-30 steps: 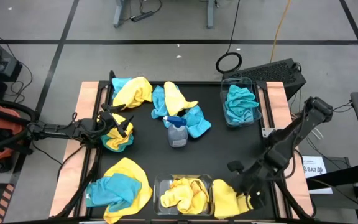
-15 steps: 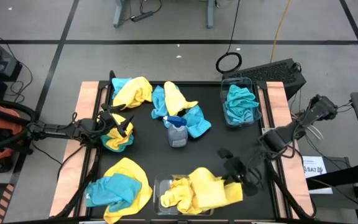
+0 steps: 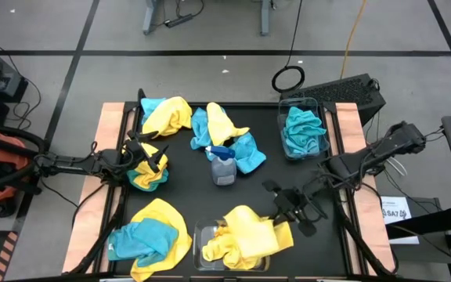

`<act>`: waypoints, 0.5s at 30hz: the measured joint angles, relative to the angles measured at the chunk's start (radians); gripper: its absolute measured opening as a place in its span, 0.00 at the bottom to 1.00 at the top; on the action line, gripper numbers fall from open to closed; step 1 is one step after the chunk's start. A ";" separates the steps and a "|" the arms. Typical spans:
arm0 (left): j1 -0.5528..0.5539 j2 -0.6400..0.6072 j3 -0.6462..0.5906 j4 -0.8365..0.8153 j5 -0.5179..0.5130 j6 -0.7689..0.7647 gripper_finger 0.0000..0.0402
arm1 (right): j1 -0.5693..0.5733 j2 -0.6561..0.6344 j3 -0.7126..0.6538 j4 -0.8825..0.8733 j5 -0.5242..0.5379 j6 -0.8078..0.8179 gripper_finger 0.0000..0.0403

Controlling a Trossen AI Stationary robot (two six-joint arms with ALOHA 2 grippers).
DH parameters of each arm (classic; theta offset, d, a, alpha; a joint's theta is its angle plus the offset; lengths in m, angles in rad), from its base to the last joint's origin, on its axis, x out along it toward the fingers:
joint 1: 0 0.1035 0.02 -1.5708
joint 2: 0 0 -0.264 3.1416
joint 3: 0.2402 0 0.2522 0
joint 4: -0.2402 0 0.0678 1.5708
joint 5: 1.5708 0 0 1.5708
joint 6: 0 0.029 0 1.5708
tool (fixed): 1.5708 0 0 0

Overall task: Sort microfiber towel by color & place in baskets
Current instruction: Put the yellow towel into the bottom transparent bin

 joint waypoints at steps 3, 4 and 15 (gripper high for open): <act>0.000 0.000 0.000 0.000 0.000 0.000 0.84 | -0.023 0.039 0.000 0.041 -0.047 -0.016 0.01; 0.000 0.000 0.000 0.000 0.000 0.000 0.84 | -0.032 0.056 0.000 0.063 -0.078 -0.016 0.01; 0.000 0.000 0.000 0.000 0.000 0.000 0.84 | -0.115 0.167 0.000 0.234 -0.350 -0.008 0.01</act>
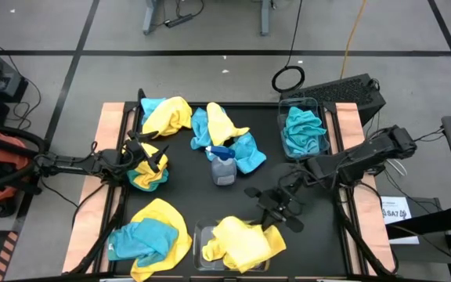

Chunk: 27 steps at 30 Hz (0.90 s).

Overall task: Sort microfiber towel by color & place in baskets
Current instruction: Put the yellow towel into the bottom transparent bin

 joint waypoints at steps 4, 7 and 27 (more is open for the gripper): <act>0.000 0.000 0.000 0.000 0.000 0.000 0.84 | -0.015 0.045 0.000 0.026 -0.017 -0.025 0.01; 0.000 0.000 0.000 0.000 0.000 0.000 0.84 | -0.018 0.090 0.000 0.025 -0.018 -0.047 0.01; 0.000 0.000 0.000 0.000 0.000 0.000 0.84 | -0.050 0.339 0.000 0.075 -0.117 -0.104 0.01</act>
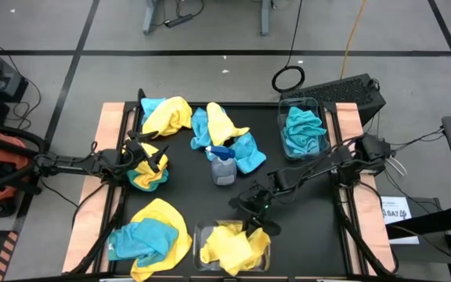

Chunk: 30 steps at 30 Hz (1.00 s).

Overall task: Sort microfiber towel by color & place in baskets
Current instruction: Put the yellow towel into the bottom transparent bin

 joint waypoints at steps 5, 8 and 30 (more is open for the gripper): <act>0.000 0.000 0.000 0.000 0.000 0.000 0.84 | 0.000 0.043 0.000 0.033 -0.006 -0.009 0.02; 0.000 0.000 0.000 0.000 0.000 0.000 0.84 | 0.000 0.057 0.000 0.049 -0.017 -0.036 0.02; 0.000 0.000 0.000 0.000 0.000 0.000 0.84 | 0.028 0.066 -0.001 -0.069 0.241 -0.244 0.26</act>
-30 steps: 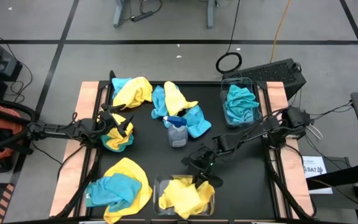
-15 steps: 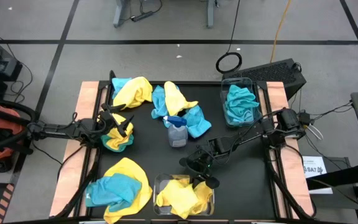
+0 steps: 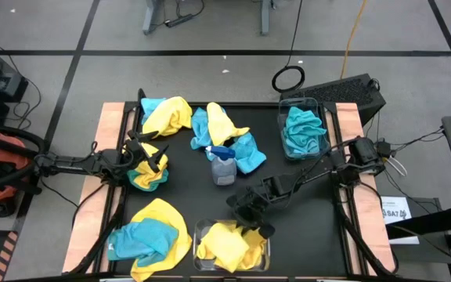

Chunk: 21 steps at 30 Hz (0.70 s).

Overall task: Sort microfiber towel by color & place in baskets
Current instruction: Put the yellow towel into the bottom transparent bin

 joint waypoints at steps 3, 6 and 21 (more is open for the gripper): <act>0.000 0.000 0.000 0.000 0.000 0.000 0.84 | 0.002 -0.005 0.001 -0.017 -0.001 -0.001 0.36; 0.000 0.000 0.000 0.000 0.000 0.000 0.84 | 0.001 -0.022 0.001 -0.032 0.002 0.004 0.45; 0.000 0.000 0.000 0.000 0.003 0.000 0.84 | -0.033 -0.288 0.000 -0.109 0.068 0.082 0.53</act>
